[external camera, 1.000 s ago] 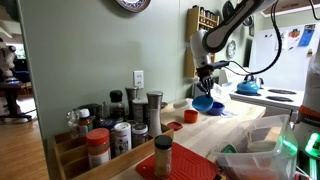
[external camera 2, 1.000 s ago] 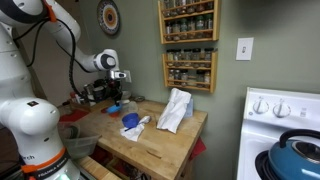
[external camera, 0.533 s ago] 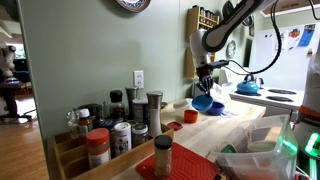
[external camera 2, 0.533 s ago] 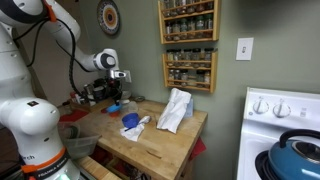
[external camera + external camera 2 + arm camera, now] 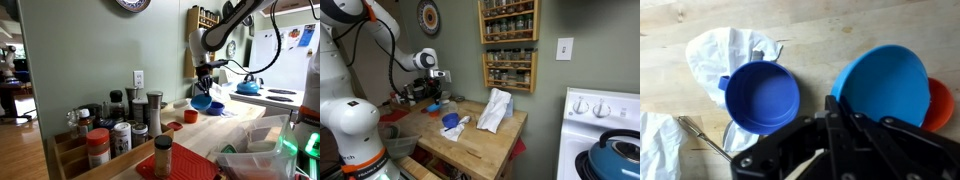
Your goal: Take the orange cup out of the bowl then pour the liquid in the other bowl into the cup
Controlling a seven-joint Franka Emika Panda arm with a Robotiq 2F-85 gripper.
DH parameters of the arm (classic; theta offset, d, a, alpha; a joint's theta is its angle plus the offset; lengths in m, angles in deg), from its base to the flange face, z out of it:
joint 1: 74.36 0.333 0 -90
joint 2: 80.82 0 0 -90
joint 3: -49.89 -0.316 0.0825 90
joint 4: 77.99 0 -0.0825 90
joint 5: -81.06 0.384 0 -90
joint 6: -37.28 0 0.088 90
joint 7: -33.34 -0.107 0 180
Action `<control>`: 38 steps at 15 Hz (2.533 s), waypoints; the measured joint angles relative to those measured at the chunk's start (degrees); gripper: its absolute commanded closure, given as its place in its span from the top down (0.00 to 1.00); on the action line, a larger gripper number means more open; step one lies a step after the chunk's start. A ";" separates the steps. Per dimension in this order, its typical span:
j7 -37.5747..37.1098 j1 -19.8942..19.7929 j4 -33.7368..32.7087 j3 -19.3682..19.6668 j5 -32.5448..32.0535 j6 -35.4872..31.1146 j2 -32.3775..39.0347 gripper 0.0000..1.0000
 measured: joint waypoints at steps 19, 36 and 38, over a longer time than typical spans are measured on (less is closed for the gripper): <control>-3.59 0.06 -0.25 -1.18 -4.41 0.50 0.00 0.01; -5.15 0.57 -1.46 -1.40 -6.57 1.62 0.00 0.01; -5.51 0.67 -1.60 -1.40 -7.03 1.80 0.00 0.01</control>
